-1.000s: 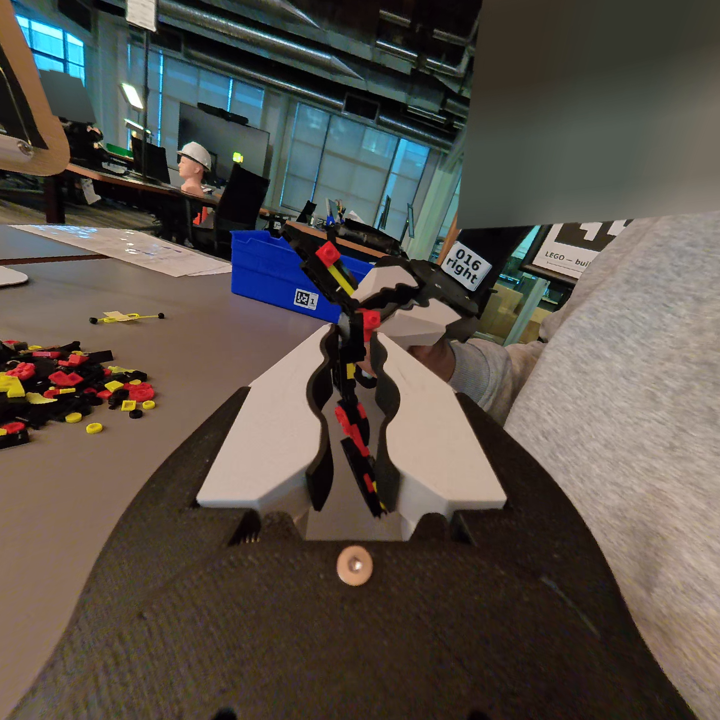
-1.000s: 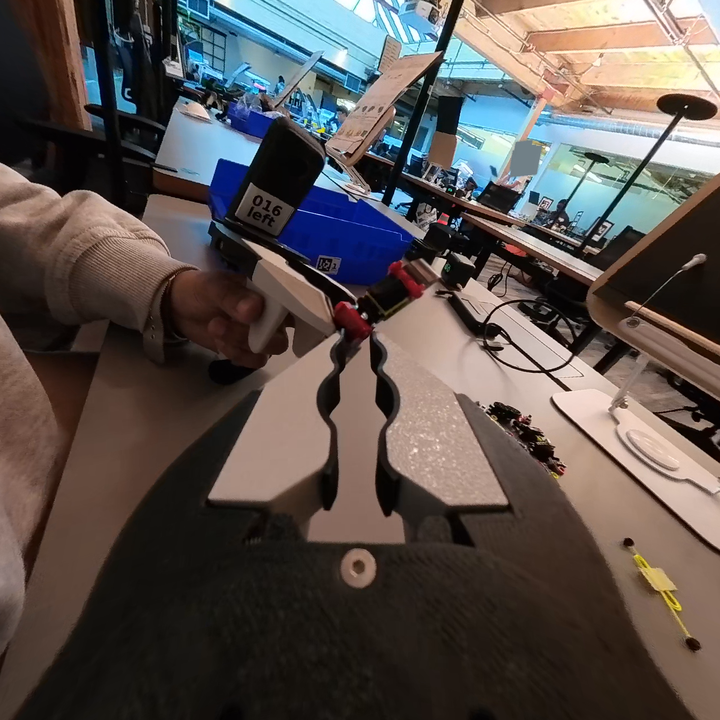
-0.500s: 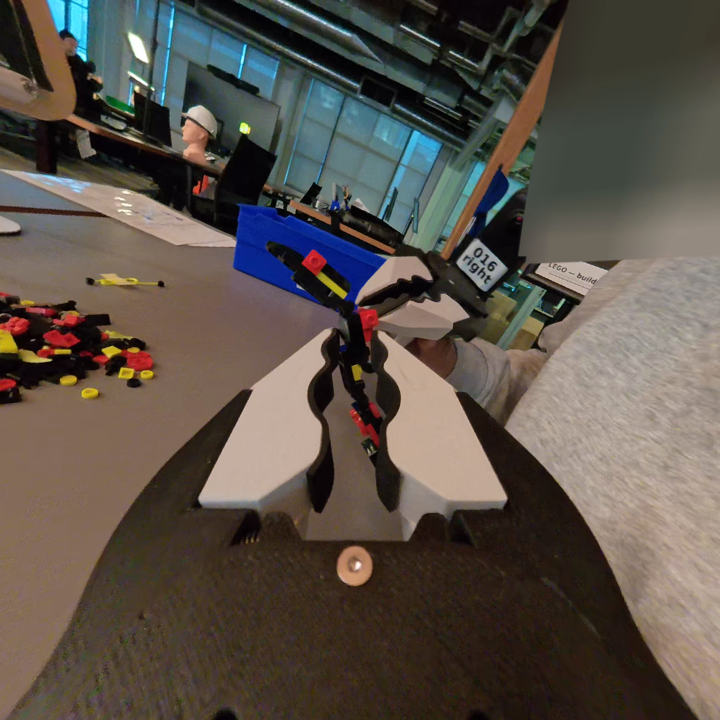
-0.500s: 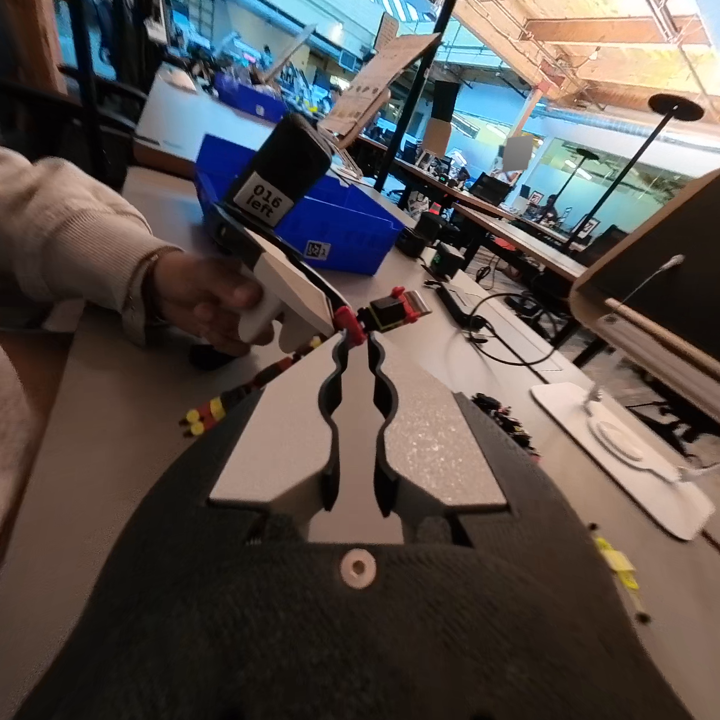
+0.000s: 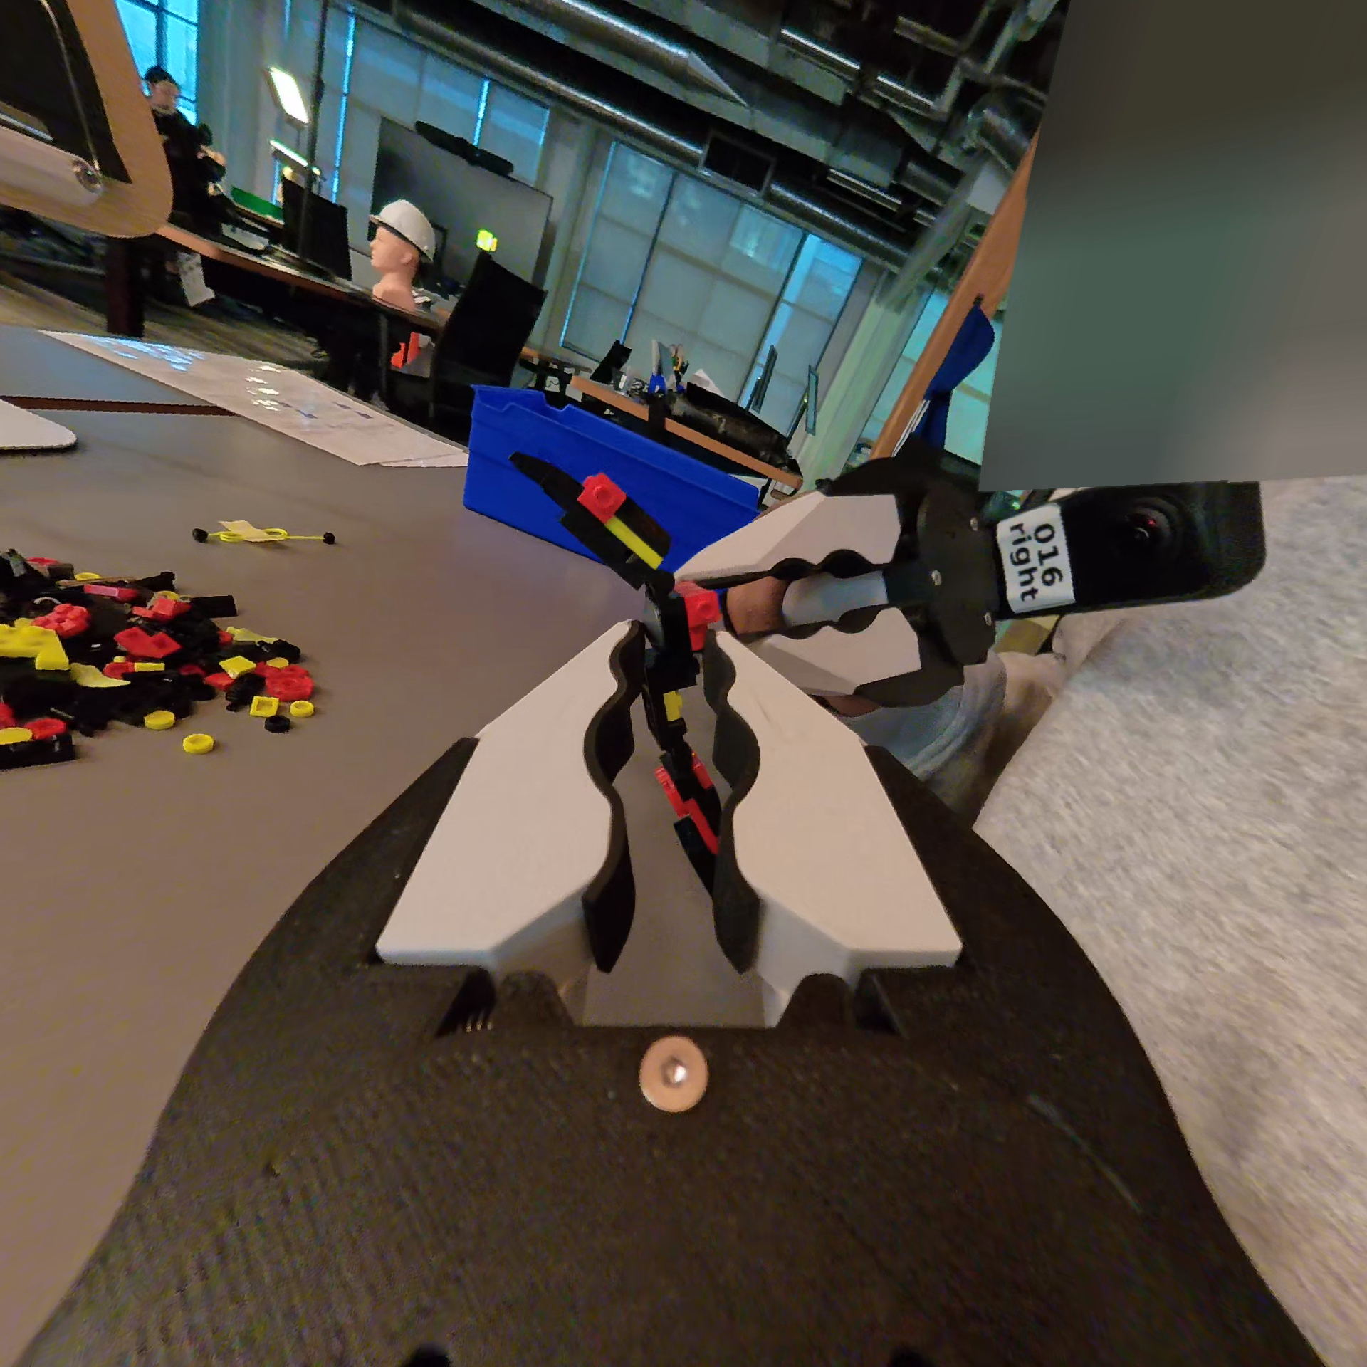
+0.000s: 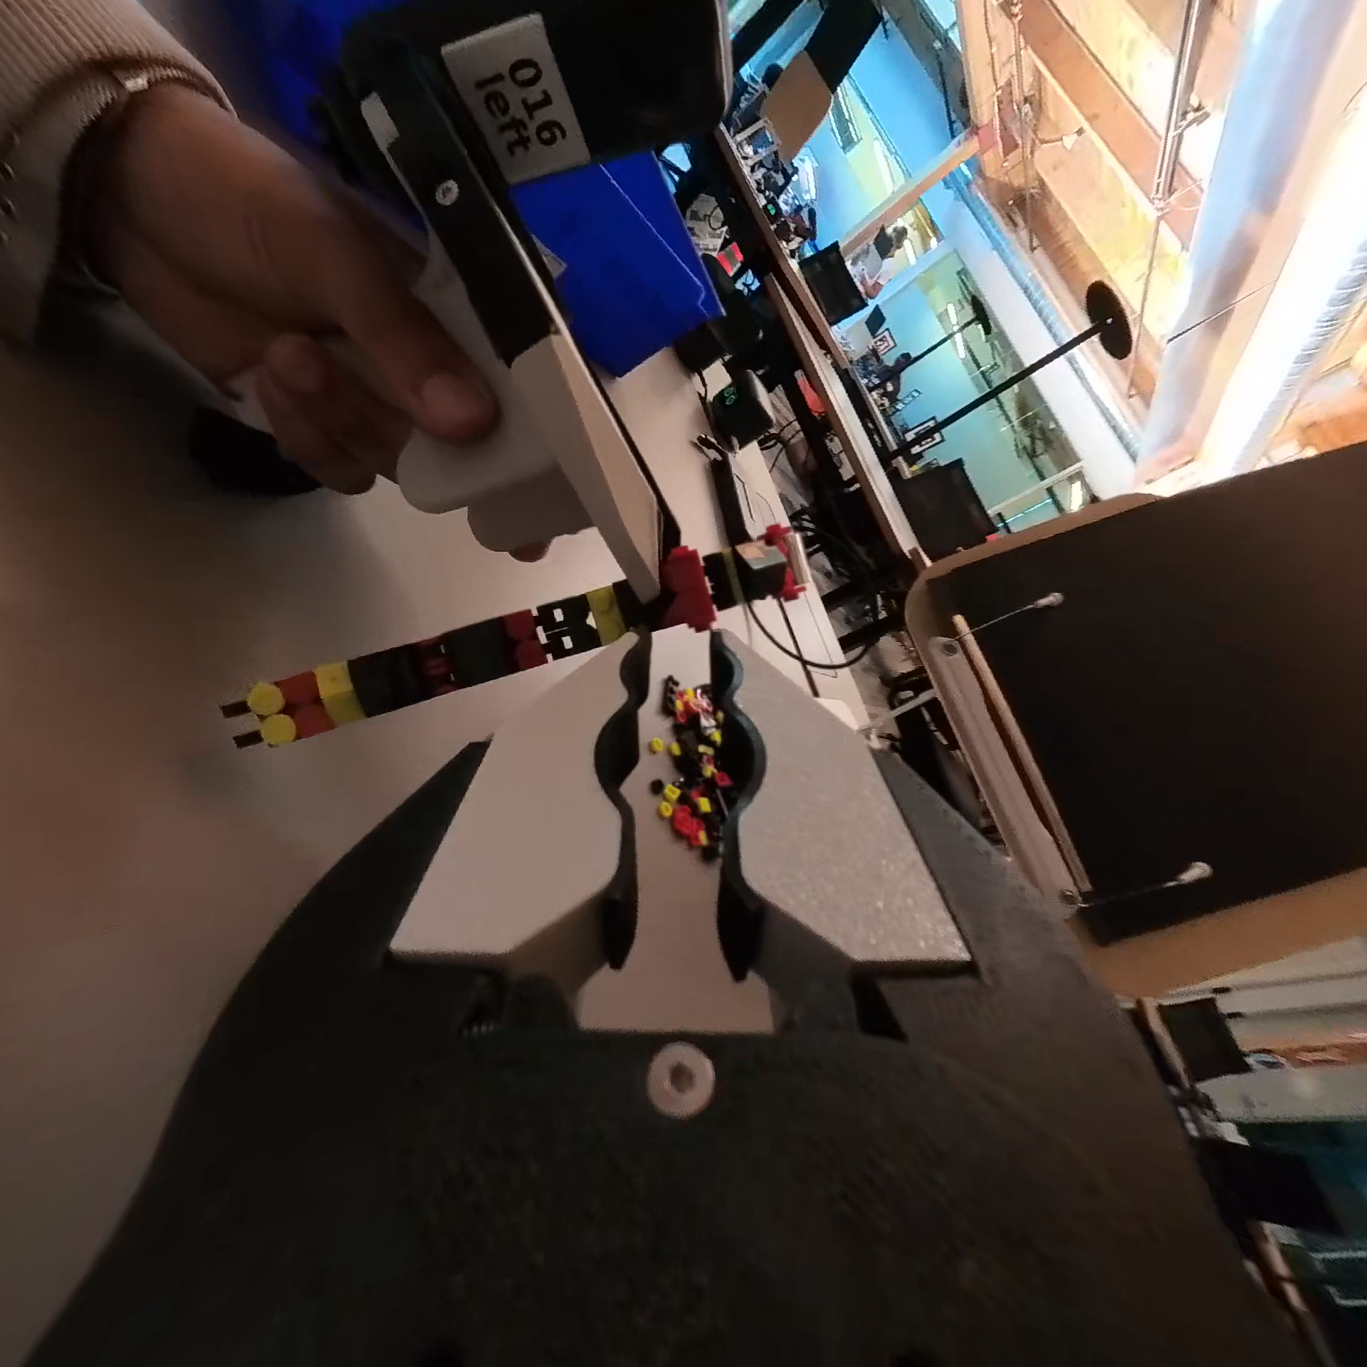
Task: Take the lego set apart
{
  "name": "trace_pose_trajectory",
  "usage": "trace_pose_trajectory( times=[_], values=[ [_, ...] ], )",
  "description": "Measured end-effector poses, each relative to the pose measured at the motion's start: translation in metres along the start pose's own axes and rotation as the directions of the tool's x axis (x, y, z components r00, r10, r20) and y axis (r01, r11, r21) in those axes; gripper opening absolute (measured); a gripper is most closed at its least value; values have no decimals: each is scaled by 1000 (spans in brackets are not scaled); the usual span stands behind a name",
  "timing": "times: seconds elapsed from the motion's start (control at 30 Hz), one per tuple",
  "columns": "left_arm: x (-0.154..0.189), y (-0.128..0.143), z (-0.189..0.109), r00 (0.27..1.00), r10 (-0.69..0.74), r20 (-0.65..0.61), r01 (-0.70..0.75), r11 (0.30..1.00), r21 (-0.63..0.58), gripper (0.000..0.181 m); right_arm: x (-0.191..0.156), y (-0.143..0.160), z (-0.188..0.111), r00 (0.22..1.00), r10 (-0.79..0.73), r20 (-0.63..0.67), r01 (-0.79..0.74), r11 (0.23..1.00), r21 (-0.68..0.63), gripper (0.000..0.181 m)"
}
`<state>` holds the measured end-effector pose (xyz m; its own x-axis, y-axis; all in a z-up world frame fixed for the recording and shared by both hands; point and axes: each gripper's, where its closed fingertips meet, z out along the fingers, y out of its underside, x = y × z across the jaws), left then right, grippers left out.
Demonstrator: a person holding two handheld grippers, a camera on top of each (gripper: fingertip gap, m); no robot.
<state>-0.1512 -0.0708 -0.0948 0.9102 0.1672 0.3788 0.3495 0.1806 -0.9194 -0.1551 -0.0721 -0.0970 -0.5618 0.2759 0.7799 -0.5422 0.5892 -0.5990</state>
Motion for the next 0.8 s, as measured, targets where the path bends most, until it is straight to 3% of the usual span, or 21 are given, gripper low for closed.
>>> trace_pose_trajectory(
  times=[0.47,0.7,0.8],
  values=[
    [-6,5,5,994,58,87,-54,998,-44,13,-2,2,2,997,-69,-17,68,997,-42,11],
    [-11,11,5,966,200,165,-179,975,-132,13,-5,9,5,997,-81,3,81,993,-89,10],
    [-13,12,5,969,176,175,-153,979,-134,12,-6,11,7,999,-52,6,53,993,-102,10]
  ],
)
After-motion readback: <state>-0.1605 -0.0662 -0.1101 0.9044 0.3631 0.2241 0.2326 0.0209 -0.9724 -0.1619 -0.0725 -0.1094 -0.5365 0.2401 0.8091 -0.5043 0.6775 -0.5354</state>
